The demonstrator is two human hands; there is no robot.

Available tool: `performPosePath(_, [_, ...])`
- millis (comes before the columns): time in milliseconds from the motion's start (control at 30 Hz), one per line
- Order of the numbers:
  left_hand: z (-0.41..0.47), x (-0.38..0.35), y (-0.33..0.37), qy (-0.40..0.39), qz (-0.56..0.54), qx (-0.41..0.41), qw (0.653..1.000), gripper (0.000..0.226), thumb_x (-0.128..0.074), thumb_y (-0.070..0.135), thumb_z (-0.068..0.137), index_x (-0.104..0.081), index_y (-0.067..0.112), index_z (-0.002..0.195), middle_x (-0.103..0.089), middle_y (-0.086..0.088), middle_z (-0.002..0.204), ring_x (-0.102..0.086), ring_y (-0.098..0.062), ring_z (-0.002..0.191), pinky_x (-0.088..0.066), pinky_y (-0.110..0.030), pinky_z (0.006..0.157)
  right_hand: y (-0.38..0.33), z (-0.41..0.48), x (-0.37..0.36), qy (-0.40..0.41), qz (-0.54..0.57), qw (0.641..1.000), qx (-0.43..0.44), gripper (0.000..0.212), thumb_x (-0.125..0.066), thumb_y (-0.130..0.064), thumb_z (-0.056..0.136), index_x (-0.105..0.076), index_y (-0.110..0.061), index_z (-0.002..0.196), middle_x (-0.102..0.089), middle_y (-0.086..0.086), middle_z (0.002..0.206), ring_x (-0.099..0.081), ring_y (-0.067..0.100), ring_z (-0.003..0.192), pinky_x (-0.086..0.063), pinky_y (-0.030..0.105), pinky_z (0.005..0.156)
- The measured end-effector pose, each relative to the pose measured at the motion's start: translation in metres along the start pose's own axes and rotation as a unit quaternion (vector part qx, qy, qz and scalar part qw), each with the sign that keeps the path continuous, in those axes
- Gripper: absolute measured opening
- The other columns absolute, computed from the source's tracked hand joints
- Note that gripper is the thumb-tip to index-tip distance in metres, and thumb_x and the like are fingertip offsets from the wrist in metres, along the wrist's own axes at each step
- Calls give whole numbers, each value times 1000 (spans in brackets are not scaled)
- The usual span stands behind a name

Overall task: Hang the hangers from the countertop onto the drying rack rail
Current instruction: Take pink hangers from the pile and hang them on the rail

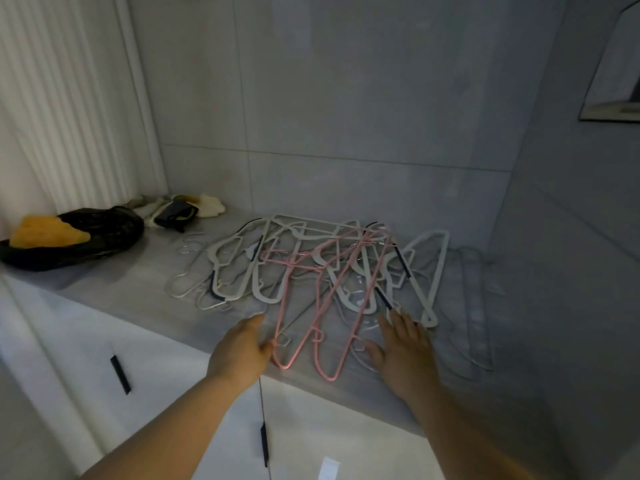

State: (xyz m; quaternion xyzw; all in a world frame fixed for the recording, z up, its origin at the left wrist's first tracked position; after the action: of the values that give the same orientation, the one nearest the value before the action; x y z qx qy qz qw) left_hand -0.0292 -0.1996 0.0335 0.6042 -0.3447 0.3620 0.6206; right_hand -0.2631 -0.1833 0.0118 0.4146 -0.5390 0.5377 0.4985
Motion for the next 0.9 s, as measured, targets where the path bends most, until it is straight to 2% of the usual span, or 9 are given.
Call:
performPosePath(67, [8,-3,7,-1,64,29,998,52,-45,33,93,-33,14,140,-42,-7,143,-37,-25,133,-34,-31,104,4,3,-4,-12,-2,1000,-2,146,45,-76,24,-13,-24,148,-2,3,158,1,19,146,3,39,117])
performPosePath(133, [15,-6,14,0,116,53,992,48,-43,39,92,-42,14,133,-47,-6,139,-40,-24,129,-33,-31,103,4,4,-5,-16,2,1000,-3,139,40,-78,30,-12,-26,148,-1,2,158,3,19,145,4,39,117])
performPosePath(233, [26,-15,21,-8,154,74,985,42,-38,42,93,-52,16,122,-49,-7,131,-42,-24,124,-32,-32,101,3,5,-6,-16,17,1000,4,113,22,-64,47,-11,-26,148,1,2,158,6,19,145,6,40,117])
performPosePath(333, [34,-17,23,4,143,89,986,34,-39,34,93,-58,18,117,-49,-8,128,-41,-26,122,-32,-32,101,3,5,-7,-21,15,1000,12,121,29,-71,43,-12,-27,148,2,2,158,7,20,145,7,41,117])
performPosePath(500, [37,-17,26,26,75,113,990,28,-40,20,92,-63,14,108,-54,-11,124,-46,-28,119,-36,-33,97,4,7,-7,-37,6,999,12,151,53,-68,19,-15,-28,148,2,4,158,7,21,145,7,42,117])
performPosePath(633, [35,-12,22,55,-94,140,984,25,-40,13,94,-60,5,106,-60,-22,116,-56,-36,108,-44,-36,88,3,7,-5,-42,1,999,13,154,54,-65,16,-17,-28,147,0,4,158,6,23,145,6,42,117])
performPosePath(700, [36,-5,15,81,-170,137,973,19,-42,4,90,-59,12,90,-63,-23,110,-59,-38,100,-48,-37,88,3,6,-5,-47,-1,999,14,154,54,-65,16,-17,-28,147,0,4,158,6,23,145,6,43,116])
performPosePath(767, [38,-1,9,100,-237,126,958,27,-42,-2,87,-48,21,74,-64,-20,104,-62,-39,93,-52,-47,86,3,6,-6,-46,-2,999,19,152,52,-69,18,-18,-28,147,0,5,158,6,23,145,6,43,116])
performPosePath(900, [34,8,11,114,-317,91,937,34,-38,-6,89,-44,24,74,-62,-19,96,-61,-37,87,-52,-55,83,2,5,-3,-45,8,999,26,146,45,-74,24,-17,-27,147,1,6,158,6,25,145,7,44,116])
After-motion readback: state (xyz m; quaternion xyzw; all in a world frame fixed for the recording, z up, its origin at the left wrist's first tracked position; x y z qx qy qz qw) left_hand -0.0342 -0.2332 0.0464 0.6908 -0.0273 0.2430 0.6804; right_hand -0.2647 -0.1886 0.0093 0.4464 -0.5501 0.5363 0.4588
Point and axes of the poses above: each hand's wrist, its own z-axis towards the middle knuckle, its own x-axis out of the back of the hand, y = z × x, the point moved 6 cm from there along z, towards the middle knuckle
